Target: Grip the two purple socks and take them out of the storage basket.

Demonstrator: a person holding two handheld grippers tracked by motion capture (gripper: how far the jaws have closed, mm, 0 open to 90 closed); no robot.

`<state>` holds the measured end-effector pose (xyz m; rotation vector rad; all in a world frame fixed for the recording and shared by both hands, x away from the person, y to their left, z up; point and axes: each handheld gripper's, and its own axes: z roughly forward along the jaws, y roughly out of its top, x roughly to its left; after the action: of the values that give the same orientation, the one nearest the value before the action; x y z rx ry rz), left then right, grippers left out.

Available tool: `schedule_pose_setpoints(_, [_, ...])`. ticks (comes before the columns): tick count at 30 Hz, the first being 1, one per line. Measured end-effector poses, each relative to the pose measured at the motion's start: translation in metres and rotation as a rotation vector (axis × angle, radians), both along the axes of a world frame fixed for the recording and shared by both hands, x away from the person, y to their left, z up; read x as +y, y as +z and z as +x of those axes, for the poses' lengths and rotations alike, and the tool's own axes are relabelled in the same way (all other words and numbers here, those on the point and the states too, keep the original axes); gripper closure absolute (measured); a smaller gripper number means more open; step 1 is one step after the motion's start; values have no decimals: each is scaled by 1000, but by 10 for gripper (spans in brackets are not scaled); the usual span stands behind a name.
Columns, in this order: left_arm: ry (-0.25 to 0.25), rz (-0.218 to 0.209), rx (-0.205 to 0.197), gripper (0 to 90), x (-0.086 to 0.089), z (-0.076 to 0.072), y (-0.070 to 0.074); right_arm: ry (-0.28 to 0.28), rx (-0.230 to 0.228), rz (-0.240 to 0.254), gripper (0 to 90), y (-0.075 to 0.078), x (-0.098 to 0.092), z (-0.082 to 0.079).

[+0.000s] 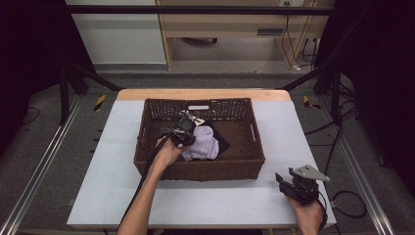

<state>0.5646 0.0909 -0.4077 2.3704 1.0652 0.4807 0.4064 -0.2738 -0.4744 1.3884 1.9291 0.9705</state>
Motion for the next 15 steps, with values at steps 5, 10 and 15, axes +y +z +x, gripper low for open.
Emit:
schedule_pose_setpoints(5, [6,-67,-72,853,5,-4,8,1,0,-1,445,0,0,0])
schedule_pose_setpoints(10, [14,-146,-157,857,12,-10,16,1,1,-1,445,0,0,0])
schedule_pose_setpoints(15, [28,-206,-232,861,18,-15,22,1,0,-2,446,0,0,0])
